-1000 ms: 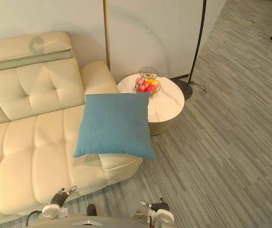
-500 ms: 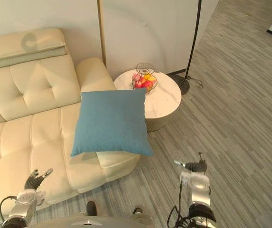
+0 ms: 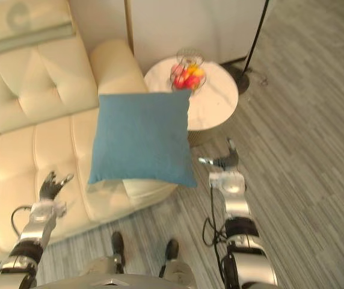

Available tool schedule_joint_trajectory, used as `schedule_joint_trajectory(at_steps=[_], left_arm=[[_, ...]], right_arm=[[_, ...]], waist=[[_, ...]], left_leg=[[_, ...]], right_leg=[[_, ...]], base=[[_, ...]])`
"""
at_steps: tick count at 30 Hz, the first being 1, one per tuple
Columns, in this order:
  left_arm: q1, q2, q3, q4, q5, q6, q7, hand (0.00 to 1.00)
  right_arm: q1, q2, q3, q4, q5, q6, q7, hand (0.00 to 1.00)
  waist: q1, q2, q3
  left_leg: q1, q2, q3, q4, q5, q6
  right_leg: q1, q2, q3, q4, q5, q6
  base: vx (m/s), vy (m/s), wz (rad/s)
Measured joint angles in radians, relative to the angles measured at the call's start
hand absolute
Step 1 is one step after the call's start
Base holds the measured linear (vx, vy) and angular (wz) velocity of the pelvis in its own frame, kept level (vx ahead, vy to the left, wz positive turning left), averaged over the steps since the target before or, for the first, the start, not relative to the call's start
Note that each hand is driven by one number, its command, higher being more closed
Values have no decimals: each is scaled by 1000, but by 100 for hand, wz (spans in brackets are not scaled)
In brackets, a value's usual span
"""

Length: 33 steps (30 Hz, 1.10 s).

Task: Pick up cushions and gather them together orderly.

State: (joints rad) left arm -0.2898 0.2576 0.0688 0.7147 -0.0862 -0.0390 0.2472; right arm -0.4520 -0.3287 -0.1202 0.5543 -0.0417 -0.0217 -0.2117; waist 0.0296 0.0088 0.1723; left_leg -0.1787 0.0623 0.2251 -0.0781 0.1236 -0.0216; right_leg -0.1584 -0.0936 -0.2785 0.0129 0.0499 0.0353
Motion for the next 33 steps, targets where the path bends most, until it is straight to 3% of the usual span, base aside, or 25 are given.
schedule_joint_trajectory(at_steps=[8,13,17,18,19,20,24,33], left_arm=[[-279,79,-36,18,-67,-15,35,0],[-420,75,-89,63,-91,-16,46,0],[-507,50,-122,70,-109,-15,48,0],[-518,44,-125,72,-109,-15,49,0],[-544,32,-142,80,-109,-15,52,0],[-566,25,-157,83,-109,-15,52,100],[-641,-18,-181,83,-127,-8,83,100],[-712,-33,-183,62,-127,19,120,100]], right_arm=[[-291,-20,53,11,57,-2,-57,0],[-384,-18,112,13,109,-1,-92,0],[-415,36,117,9,142,-2,-115,0],[-416,45,117,6,152,-4,-124,100],[-417,61,122,-6,163,-6,-138,100],[-417,73,128,-26,166,-6,-147,100],[-419,132,157,-79,165,-19,-177,100],[-380,132,159,-219,174,-23,-194,100]], waist=[[10,1,133],[11,2,185],[9,2,208],[9,2,208],[9,3,208],[8,2,208],[-5,2,210],[-2,1,223]], left_leg=[[-211,5,-7,84,26,20],[-293,1,-10,98,50,29],[-326,-1,-8,97,67,27],[-330,-2,-7,96,67,27],[-340,-2,-6,95,67,20],[-351,0,-5,93,71,15],[-395,14,10,94,82,8],[-450,33,50,98,84,6]], right_leg=[[-213,-16,21,92,24,-3],[-329,-38,26,184,11,-4],[-391,-51,34,249,-8,-6],[-401,-54,35,259,-13,-6],[-421,-59,36,277,-18,-7],[-438,-60,39,286,-20,-8],[-492,-54,44,300,-16,-12],[-547,-46,42,304,-12,-17]], base=[[-138,37,0],[-95,17,3],[-62,5,3],[-65,-5,1],[-65,-9,1],[-66,-10,-1],[-48,-18,-8],[22,2,-1]])
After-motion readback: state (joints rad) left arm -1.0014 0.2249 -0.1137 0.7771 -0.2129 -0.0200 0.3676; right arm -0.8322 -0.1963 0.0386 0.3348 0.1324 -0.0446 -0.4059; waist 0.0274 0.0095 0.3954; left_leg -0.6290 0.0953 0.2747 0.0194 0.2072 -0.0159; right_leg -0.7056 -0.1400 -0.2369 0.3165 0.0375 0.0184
